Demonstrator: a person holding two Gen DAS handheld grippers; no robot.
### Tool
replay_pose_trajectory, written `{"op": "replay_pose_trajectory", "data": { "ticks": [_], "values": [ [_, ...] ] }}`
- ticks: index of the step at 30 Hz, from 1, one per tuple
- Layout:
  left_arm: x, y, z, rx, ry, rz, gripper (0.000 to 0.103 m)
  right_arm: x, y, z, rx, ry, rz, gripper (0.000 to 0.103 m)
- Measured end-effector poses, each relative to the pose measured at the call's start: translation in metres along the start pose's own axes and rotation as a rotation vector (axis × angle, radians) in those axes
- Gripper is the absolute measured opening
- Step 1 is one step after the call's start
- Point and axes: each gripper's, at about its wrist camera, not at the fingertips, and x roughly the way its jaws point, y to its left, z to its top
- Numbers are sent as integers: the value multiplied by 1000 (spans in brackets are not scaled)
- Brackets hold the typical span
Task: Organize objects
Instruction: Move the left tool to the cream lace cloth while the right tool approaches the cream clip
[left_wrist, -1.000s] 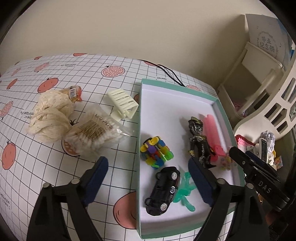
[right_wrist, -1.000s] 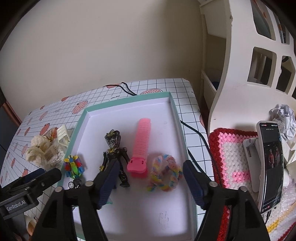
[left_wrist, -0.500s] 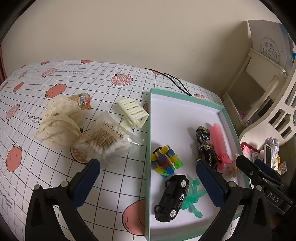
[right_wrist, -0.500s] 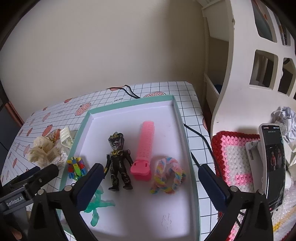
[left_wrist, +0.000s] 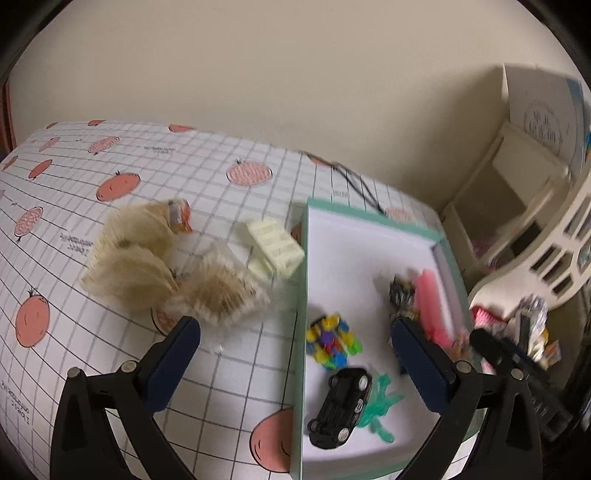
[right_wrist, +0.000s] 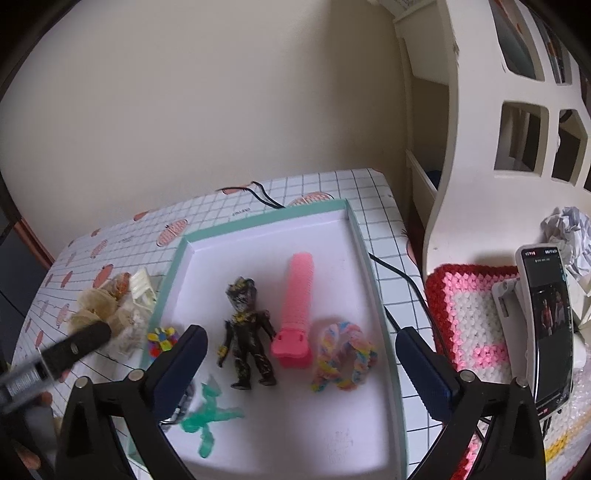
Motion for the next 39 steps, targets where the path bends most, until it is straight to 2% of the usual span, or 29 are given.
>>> {"op": "replay_pose_trajectory", "data": {
  "ticks": [4, 9, 16, 22, 28, 30, 39],
  "values": [
    [-20, 14, 23, -46, -56, -13, 103, -8, 17, 6, -17, -24, 18, 103],
    [-41, 35, 49, -58, -120, 7, 103, -18, 41, 12, -42, -55, 22, 103],
    [-51, 72, 74, -69, -121, -11, 103, -21, 81, 21, -58, -100, 48, 103],
    [-48, 108, 88, -76, -90, -10, 103, -19, 115, 24, -87, -122, 76, 103],
    [-37, 145, 91, -109, -45, 12, 103, 0, 144, 22, -158, -96, 42, 102],
    [-30, 150, 90, -109, -12, 36, 103, 10, 150, 24, -154, -75, 51, 100],
    [-8, 147, 83, -121, 47, 10, 103, 58, 170, 24, -187, 6, 32, 88]
  ]
}}
